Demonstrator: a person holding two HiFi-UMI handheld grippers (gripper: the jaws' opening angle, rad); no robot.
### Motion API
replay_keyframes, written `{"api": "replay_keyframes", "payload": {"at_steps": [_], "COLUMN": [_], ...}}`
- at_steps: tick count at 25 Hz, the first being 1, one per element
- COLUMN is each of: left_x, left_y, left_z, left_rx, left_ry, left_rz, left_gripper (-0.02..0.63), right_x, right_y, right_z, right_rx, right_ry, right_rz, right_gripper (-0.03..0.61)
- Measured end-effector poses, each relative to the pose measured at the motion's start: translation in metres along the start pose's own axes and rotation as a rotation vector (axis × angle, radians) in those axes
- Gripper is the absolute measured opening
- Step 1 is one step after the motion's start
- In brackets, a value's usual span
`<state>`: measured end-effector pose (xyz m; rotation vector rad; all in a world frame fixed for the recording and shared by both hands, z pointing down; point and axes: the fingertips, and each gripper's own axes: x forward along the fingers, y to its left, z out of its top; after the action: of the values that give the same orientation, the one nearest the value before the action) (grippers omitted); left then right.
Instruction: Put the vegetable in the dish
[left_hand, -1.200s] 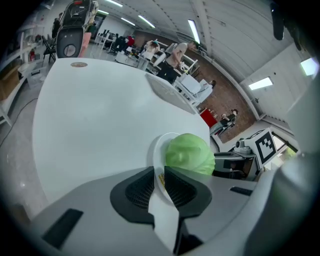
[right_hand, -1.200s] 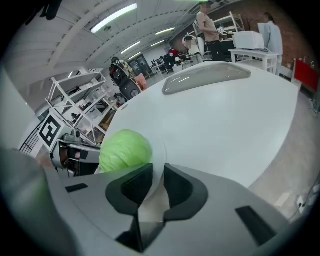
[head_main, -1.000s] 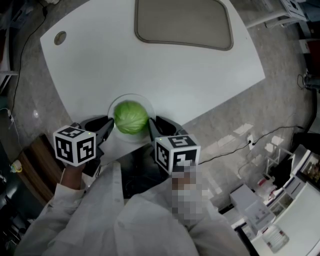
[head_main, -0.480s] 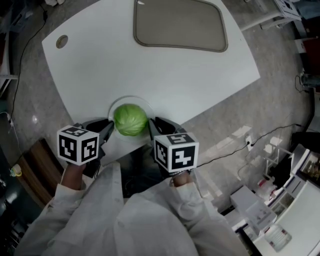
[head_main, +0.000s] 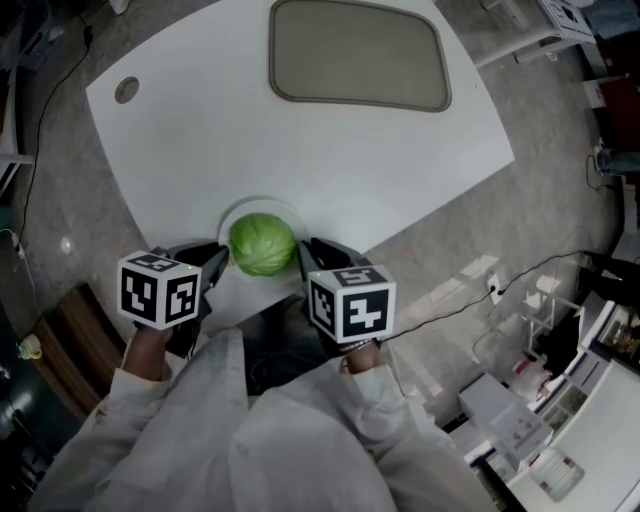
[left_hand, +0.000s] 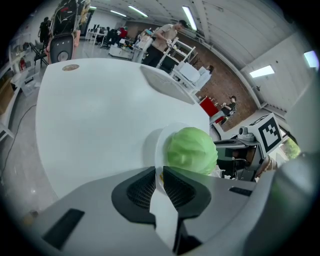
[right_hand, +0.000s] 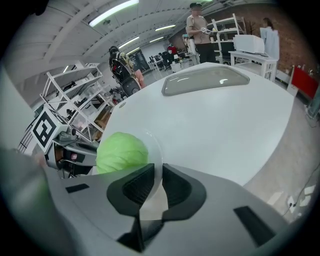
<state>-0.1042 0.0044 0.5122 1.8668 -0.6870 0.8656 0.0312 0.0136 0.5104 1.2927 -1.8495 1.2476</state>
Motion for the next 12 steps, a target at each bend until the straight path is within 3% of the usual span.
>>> {"api": "replay_keyframes", "payload": {"at_steps": [12], "left_x": [-0.002], "left_y": [0.008], "left_z": [0.015], "left_rx": [-0.004], "left_ry": [0.041], "left_rz": [-0.026], "left_gripper": [0.049], "right_x": [0.006], "right_y": [0.001], "right_z": [0.015], "right_rx": [0.018], "right_ry": [0.032], "right_rz": [-0.02], "right_gripper": [0.057]}}
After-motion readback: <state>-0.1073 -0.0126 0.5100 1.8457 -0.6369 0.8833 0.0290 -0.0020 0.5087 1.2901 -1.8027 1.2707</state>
